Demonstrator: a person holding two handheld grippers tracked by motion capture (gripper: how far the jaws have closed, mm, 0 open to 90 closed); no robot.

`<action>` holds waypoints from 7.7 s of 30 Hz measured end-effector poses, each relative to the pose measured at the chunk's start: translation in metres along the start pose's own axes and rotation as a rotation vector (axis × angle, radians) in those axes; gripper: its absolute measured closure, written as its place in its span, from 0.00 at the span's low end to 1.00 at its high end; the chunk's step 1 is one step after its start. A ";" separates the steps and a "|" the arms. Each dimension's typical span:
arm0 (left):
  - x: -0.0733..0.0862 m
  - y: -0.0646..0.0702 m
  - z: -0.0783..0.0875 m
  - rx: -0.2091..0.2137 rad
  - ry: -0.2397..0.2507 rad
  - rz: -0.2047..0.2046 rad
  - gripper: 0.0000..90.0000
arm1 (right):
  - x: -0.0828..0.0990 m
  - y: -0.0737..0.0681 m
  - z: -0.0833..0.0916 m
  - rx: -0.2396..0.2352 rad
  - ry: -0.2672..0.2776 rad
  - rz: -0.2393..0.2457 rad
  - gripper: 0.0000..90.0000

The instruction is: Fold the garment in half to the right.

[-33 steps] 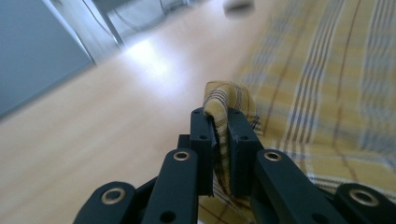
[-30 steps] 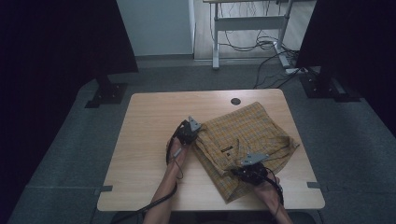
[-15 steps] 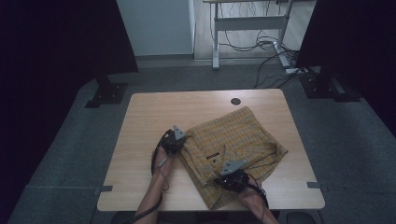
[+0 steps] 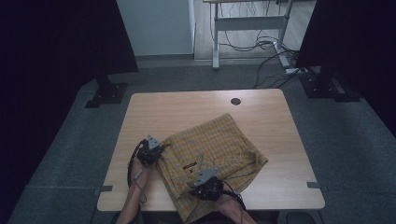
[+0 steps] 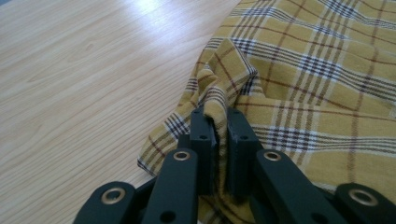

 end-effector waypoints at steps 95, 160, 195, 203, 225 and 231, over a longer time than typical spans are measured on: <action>-0.119 -0.057 0.136 -0.105 0.374 0.008 0.92 | -0.088 -0.035 0.080 -0.082 0.297 0.116 0.94; -0.166 -0.012 0.105 -0.178 0.247 -0.184 0.94 | -0.095 -0.041 0.118 -0.002 0.249 0.140 0.95; -0.134 0.054 -0.056 0.134 0.102 0.154 0.63 | 0.090 0.049 0.095 0.114 0.098 -0.387 0.95; -0.130 0.030 -0.009 0.216 0.169 0.226 0.54 | 0.089 0.045 0.094 0.148 0.087 -0.363 0.94; -0.029 0.133 0.037 0.367 -0.016 -0.036 0.36 | 0.089 0.039 0.094 0.200 0.077 -0.310 0.93; -0.026 0.132 0.036 0.375 -0.006 -0.015 0.36 | 0.094 0.031 0.103 0.191 0.053 -0.310 0.83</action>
Point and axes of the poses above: each handheld gripper's, and its own axes: z roughly backward along the jaws, x roughly out of its underside, y roughly to its right, the point moved 6 cm from there along -z, roughly forward along the jaws, and after that the axes turned 7 degrees about -x, right-handed, at the moved point
